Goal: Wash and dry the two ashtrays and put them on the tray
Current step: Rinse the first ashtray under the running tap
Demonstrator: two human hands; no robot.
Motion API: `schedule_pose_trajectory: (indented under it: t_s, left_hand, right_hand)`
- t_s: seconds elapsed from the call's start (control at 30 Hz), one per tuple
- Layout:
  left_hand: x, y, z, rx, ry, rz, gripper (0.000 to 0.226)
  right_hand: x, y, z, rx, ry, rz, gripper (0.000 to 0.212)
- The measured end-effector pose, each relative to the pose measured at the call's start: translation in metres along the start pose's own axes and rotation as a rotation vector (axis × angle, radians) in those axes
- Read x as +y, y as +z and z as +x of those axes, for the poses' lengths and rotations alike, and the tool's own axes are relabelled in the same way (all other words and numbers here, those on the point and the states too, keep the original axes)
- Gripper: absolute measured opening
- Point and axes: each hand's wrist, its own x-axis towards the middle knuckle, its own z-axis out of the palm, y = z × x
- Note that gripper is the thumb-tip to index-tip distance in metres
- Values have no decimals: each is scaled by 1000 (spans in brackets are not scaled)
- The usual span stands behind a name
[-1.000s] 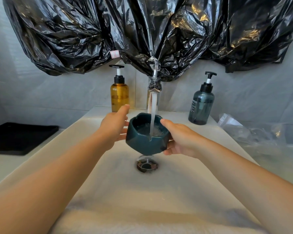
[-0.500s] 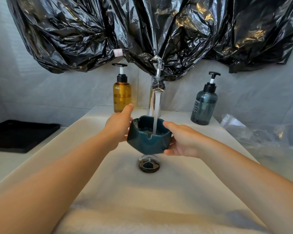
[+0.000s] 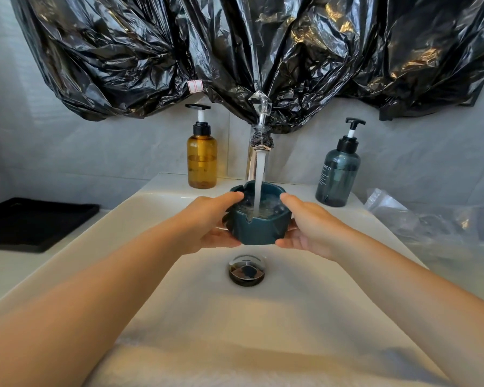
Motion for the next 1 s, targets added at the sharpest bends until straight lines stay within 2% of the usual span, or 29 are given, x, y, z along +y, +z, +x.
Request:
schedule_pose_trajectory:
  t_s: [0.07,0.17,0.3,0.43,0.53,0.63,0.77,1.0]
  left_hand:
    - [-2,0,2,14,47,-33,32]
    - [-3,0,7,70,216,-46,35]
    - [-3,-5,7,173,383,38,41]
    - [-1,-2,-2,200,596,289,51]
    - [-1,1,-7,168,751,479,51]
    - [-2,3,-9,116,772,522,53]
    - [-3,4,-8,103,748,444,54]
    - [-4,6,-4,72,709,380,55]
  right_hand:
    - [0,-5,0,-36,-7,15,34]
    - [-2,-11,3,-91,-24,-27,41]
    - [0,-16,8,-42,-16,51,48]
    - [1,-20,12,-1,-26,56,52]
    - [0,-22,13,-66,-20,126,58]
    - [1,-24,12,-164,15,166,58]
    - [4,-21,10,-265,30,199,60]
    - [9,-12,10,-238,51,186,44]
